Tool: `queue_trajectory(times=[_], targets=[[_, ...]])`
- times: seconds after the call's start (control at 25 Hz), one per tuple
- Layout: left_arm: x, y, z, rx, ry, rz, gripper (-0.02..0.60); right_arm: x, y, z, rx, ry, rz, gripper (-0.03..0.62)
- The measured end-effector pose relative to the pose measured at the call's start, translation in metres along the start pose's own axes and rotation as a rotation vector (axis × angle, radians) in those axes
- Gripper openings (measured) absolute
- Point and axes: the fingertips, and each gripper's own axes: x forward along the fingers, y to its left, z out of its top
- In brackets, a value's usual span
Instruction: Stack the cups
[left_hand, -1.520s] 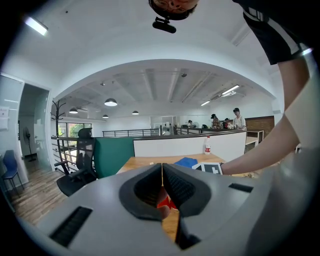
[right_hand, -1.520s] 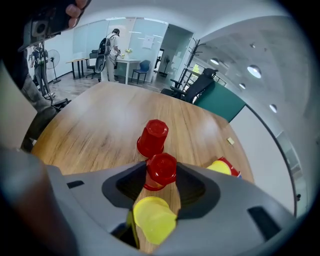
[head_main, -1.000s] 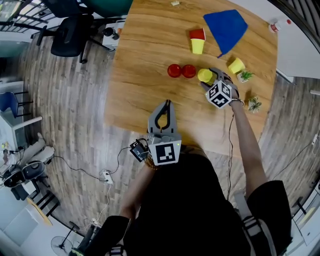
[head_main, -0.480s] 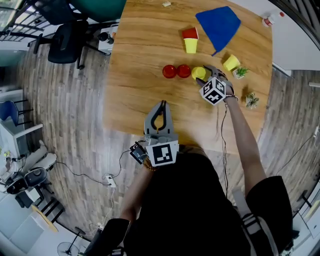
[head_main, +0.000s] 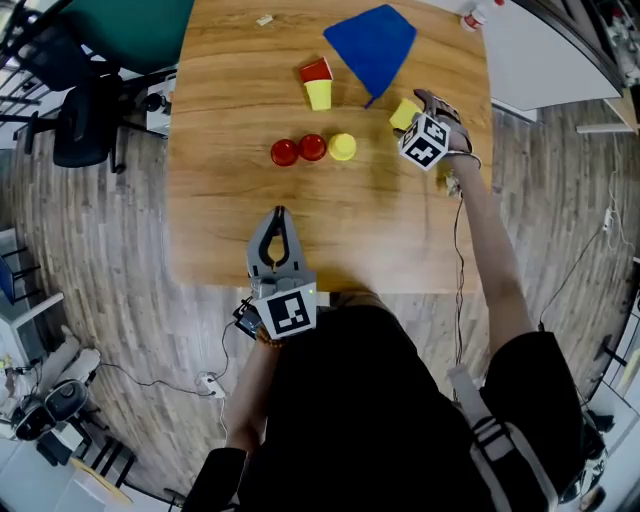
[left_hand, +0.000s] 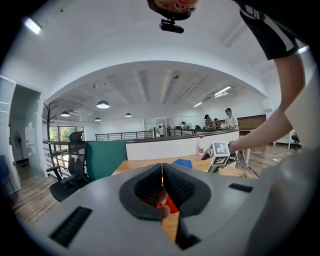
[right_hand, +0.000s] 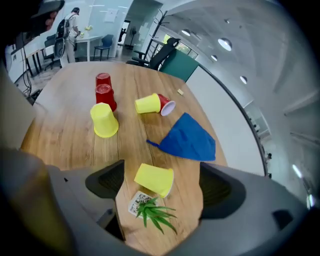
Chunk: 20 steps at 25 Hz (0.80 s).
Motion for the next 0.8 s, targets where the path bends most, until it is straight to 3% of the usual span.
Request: queue_trajectory(times=[0.16, 0.4, 0.6, 0.8], targets=[[0.001, -0.002, 0.001, -0.001, -0.006, -0.012, 0.025, 0.028, 0.003, -0.02, 0.06, 0.094, 0.087, 0.489], [-0.005, -0.007, 0.002, 0.016, -0.007, 0.004, 0.025, 0.059, 0.013, -0.029, 0.038, 0.176, 0.153, 0.488], [-0.008, -0.001, -0.003, 0.02, 0.017, 0.018, 0.025, 0.069, 0.01, -0.032, 0.01, 0.226, 0.153, 0.486], [-0.005, 0.001, -0.001, 0.022, 0.006, 0.015, 0.025, 0.071, 0.018, -0.044, -0.065, 0.308, 0.182, 0.405]])
